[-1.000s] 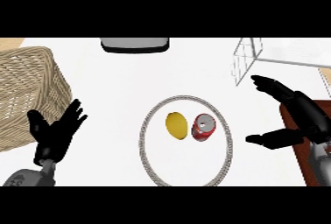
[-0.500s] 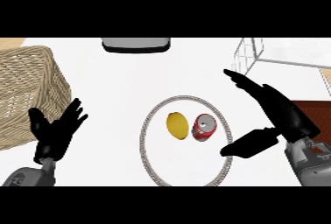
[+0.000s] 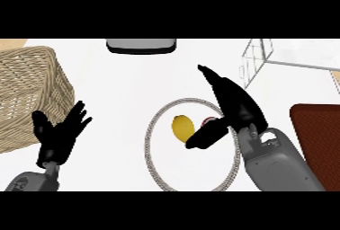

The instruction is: Pick the lemon from the placemat and place it in the tiered shelf

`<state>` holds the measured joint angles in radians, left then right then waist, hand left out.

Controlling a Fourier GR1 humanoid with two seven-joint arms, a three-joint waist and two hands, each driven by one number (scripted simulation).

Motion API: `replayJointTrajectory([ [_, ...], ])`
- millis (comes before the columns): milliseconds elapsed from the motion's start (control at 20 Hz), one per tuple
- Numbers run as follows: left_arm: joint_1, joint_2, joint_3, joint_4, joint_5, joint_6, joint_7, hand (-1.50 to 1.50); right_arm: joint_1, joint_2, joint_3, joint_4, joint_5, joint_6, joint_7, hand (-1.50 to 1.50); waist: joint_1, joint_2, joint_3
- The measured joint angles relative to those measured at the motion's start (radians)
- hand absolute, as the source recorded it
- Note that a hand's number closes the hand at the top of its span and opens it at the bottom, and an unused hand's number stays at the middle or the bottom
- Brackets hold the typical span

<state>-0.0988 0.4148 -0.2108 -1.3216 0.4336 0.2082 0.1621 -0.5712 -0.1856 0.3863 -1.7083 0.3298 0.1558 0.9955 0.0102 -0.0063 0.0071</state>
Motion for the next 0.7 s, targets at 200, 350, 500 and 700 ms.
replayJointTrajectory([
  [200,0.006,-0.002,0.015,-0.008,-0.005,-0.007,0.011,0.0,-0.012,0.04,0.035,0.045,0.034,0.012,0.023,-1.5,-0.003,0.001,-0.001],
  [350,0.009,-0.01,0.018,-0.016,-0.015,-0.006,0.019,0.0,-0.004,0.062,0.069,0.082,0.07,0.018,0.023,-1.5,-0.004,0.001,-0.001],
  [500,0.011,-0.016,0.021,-0.022,-0.026,-0.007,0.027,0.0,-0.021,0.08,0.071,0.136,0.09,0.028,0.029,-1.5,-0.004,0.001,-0.001],
  [700,0.026,-0.011,0.037,-0.04,-0.031,-0.015,0.038,0.0,0.008,0.104,0.095,0.149,0.149,0.021,0.044,-1.5,-0.007,0.001,-0.001],
])
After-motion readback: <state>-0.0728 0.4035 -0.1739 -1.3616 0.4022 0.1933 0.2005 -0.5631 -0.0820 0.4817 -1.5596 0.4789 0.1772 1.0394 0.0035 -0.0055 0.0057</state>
